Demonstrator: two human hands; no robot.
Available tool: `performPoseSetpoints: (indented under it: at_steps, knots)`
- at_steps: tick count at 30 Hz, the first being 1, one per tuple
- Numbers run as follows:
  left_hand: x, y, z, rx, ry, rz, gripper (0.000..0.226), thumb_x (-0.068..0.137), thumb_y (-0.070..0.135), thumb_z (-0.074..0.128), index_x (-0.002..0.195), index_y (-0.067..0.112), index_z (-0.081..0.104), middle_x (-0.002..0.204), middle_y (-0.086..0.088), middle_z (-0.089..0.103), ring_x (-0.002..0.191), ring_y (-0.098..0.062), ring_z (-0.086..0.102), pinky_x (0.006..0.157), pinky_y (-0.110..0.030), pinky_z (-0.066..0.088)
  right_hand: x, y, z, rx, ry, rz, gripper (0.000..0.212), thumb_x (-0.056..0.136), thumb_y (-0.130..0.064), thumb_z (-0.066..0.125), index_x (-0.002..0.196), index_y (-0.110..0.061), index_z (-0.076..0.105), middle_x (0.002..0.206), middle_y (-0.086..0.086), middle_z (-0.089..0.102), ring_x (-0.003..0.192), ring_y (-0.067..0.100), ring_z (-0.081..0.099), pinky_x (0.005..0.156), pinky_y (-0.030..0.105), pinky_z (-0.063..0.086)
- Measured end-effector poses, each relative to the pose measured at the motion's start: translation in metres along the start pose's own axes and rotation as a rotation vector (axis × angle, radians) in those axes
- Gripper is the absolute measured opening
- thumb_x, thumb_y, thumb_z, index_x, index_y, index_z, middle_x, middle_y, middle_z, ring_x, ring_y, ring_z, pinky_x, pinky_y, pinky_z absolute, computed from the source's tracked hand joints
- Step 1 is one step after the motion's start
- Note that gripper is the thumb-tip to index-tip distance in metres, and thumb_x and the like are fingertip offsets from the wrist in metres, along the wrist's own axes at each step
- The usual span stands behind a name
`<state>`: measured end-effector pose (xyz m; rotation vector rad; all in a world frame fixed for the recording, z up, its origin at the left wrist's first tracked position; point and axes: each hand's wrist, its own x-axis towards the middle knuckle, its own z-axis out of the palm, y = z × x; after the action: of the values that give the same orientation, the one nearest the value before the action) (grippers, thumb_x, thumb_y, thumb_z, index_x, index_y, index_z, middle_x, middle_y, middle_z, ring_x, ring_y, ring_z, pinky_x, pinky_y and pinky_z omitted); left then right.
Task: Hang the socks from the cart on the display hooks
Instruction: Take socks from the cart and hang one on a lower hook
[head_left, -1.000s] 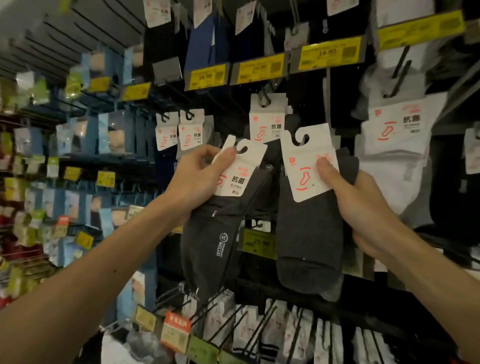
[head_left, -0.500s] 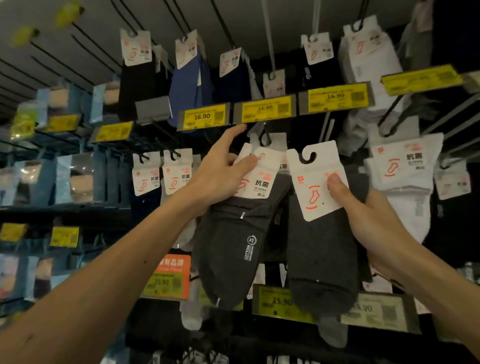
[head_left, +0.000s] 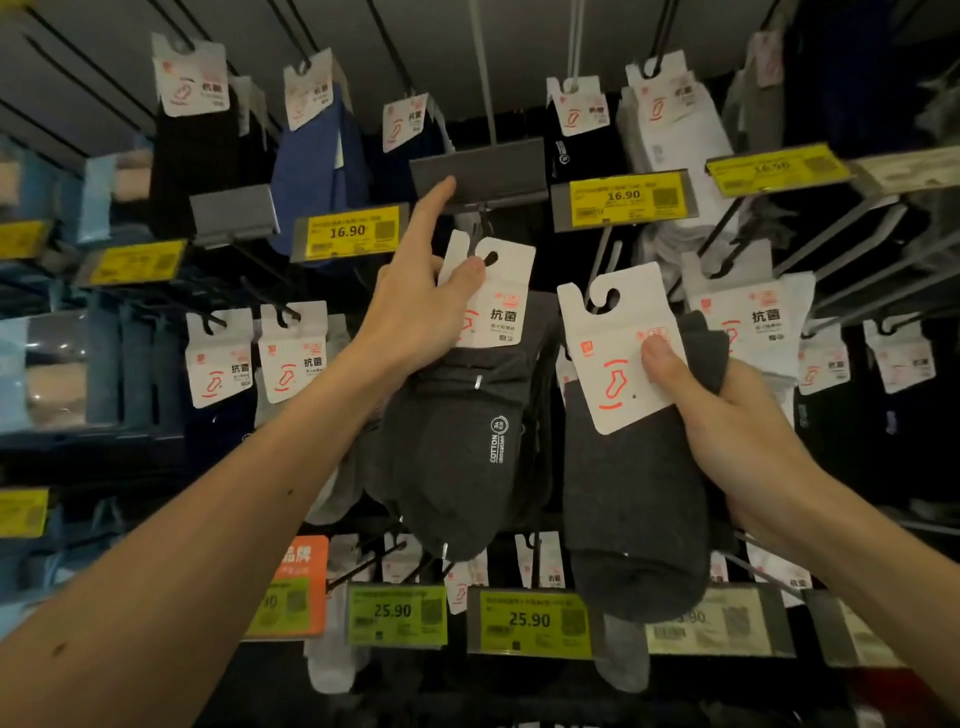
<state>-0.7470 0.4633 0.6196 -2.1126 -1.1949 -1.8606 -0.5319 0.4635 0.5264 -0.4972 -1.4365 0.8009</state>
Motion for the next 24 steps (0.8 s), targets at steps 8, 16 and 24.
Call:
performPoseSetpoints:
  at_steps: [8, 16, 24]
  knots:
    - [0.003, 0.002, 0.012, 0.166, 0.011, -0.001, 0.080, 0.099, 0.018, 0.058, 0.156, 0.042, 0.007, 0.075, 0.007, 0.061, 0.048, -0.004, 0.055, 0.042, -0.015, 0.039, -0.002, -0.002, -0.011, -0.023, 0.013, -0.006, 0.022, 0.096, -0.038, 0.054, 0.096, -0.026, 0.072, 0.088, -0.012, 0.078, 0.082, 0.002, 0.073, 0.059, 0.012, 0.054]
    - [0.000, -0.010, 0.015, 0.225, 0.045, -0.002, 0.089, 0.097, 0.016, 0.059, 0.156, 0.045, -0.001, 0.066, -0.015, 0.055, 0.052, -0.016, 0.051, 0.049, -0.027, 0.043, -0.004, 0.000, -0.011, -0.049, 0.012, 0.004, 0.021, 0.098, -0.035, 0.053, 0.097, -0.025, 0.072, 0.090, -0.012, 0.078, 0.085, 0.003, 0.073, 0.065, 0.014, 0.056]
    - [0.015, -0.010, 0.014, 0.021, 0.187, -0.033, 0.064, 0.094, 0.022, 0.059, 0.146, 0.048, 0.033, 0.086, -0.005, 0.070, 0.086, -0.020, 0.068, 0.072, -0.034, 0.055, -0.002, 0.004, -0.011, -0.064, 0.003, 0.018, 0.023, 0.093, -0.040, 0.055, 0.100, -0.027, 0.072, 0.095, -0.010, 0.078, 0.090, 0.005, 0.073, 0.078, 0.025, 0.054]
